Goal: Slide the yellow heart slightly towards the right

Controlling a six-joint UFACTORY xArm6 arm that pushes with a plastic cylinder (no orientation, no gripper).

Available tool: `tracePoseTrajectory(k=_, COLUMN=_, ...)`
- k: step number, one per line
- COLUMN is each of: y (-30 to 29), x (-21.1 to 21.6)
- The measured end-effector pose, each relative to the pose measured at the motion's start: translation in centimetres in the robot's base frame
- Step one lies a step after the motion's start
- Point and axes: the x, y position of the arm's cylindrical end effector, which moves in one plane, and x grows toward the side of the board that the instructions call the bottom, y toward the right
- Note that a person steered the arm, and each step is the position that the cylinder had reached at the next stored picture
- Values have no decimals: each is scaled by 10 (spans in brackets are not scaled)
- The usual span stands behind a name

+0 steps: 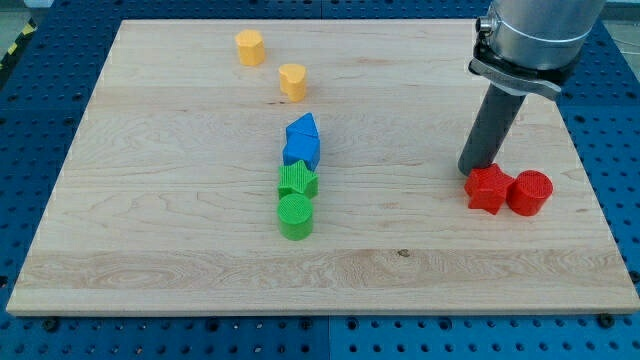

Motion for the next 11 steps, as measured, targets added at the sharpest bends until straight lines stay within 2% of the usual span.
tracePoseTrajectory(k=2, y=14, x=-30)
tracePoseTrajectory(k=4, y=2, x=-45)
tracePoseTrajectory(k=6, y=-114, x=-94)
tracePoseTrajectory(k=9, y=-253, x=-105)
tracePoseTrajectory(k=10, y=-276, x=-139)
tracePoseTrajectory(k=11, y=-251, x=-146)
